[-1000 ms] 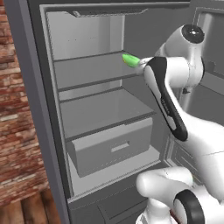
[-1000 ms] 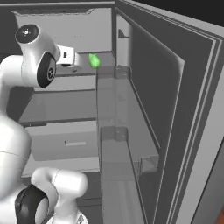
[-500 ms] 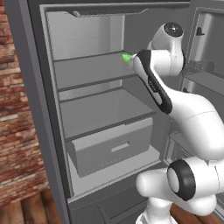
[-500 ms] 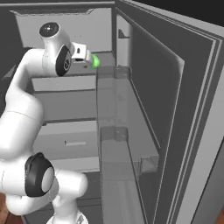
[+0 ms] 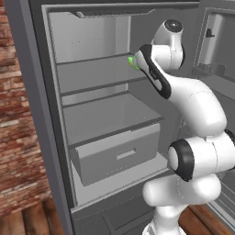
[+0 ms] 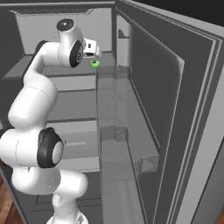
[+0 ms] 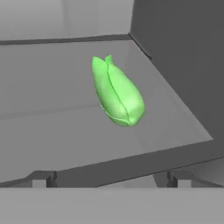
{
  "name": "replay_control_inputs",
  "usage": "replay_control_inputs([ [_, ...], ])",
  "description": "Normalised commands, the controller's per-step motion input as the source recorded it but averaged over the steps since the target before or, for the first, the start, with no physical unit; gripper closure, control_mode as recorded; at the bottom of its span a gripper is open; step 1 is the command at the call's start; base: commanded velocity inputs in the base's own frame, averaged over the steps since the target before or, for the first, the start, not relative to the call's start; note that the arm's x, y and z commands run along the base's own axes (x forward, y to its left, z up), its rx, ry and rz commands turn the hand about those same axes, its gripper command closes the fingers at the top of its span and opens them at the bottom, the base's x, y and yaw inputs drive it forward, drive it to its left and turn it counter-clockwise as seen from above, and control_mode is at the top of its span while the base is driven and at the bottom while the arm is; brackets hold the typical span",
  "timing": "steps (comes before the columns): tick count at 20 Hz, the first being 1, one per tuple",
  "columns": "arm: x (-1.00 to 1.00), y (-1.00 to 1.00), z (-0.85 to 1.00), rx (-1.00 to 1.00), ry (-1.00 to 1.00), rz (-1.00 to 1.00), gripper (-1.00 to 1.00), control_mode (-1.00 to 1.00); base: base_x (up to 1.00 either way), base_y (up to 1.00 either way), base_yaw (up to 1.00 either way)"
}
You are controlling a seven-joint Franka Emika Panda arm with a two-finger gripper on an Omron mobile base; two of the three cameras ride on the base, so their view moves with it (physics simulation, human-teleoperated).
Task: Gather the corn and avocado from the fridge and place them on a tray on the dining counter. Then gather the steak and chicken drumstick from the fridge and place them on the other tray.
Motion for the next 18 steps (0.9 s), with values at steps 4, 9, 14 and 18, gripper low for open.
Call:
replay_control_inputs([
  [4,0.76,0.00,-0.21,0.00,0.08,0.00,-1.00,-1.00,0.00,0.00,0.00],
  [9,0.71,-0.08,-0.06,0.00,0.07,0.00,-1.00,-1.00,0.00,0.00,0.00],
  [14,0.64,-0.11,0.00,0.00,0.01,0.00,-1.00,-1.00,0.00,0.00,0.00],
  [18,0.45,0.00,-0.21,-0.02,0.04,0.00,-1.00,-1.00,0.00,0.00,0.00],
])
